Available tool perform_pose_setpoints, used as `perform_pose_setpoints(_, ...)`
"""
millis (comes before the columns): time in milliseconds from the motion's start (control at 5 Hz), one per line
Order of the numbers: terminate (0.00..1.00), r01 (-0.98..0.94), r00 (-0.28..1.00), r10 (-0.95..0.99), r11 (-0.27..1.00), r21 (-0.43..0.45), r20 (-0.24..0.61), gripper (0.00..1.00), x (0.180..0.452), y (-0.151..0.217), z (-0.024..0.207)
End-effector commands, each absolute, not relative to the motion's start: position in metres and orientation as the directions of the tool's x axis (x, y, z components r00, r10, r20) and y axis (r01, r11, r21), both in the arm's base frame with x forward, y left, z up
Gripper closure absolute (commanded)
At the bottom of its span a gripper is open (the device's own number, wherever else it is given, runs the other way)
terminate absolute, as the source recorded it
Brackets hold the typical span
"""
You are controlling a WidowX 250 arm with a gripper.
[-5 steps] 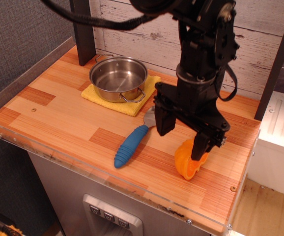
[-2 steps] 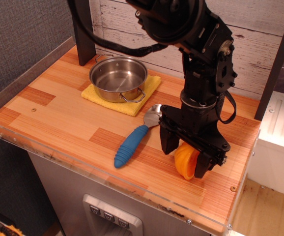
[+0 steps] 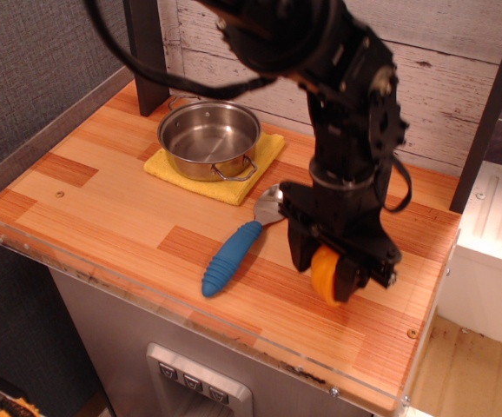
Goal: Put the orange into the pot. orange placed in pot
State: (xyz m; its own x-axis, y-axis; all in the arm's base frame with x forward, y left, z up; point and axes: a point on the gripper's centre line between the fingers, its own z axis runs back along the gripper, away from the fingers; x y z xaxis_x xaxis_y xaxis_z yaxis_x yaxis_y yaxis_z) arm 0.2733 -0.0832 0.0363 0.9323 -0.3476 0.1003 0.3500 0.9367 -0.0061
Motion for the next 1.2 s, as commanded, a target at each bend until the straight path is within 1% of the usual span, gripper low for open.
perform_pose_setpoints(0,0.0,0.242,0.929,-0.231,0.97,-0.003,0.287,1.0,0.299,-0.018,0.105)
perform_pose_setpoints(200,0.0,0.089,0.944,-0.09,0.996,0.018,0.317,1.0,0.319,0.033,0.12)
perform_pose_setpoints(400,0.0,-0.018,0.959,0.013,1.0,0.015,0.282,1.0,0.337,0.07,0.111)
perform_pose_setpoints(600,0.0,-0.035,0.976,0.03,0.999,0.02,0.216,1.0,0.357,0.08,0.093)
perform_pose_setpoints(800,0.0,-0.047,0.981,0.041,0.999,0.026,0.191,1.0,0.364,0.085,0.082)
perform_pose_setpoints(1000,0.0,-0.051,0.985,0.044,0.998,0.033,0.168,1.0,0.367,0.09,0.078)
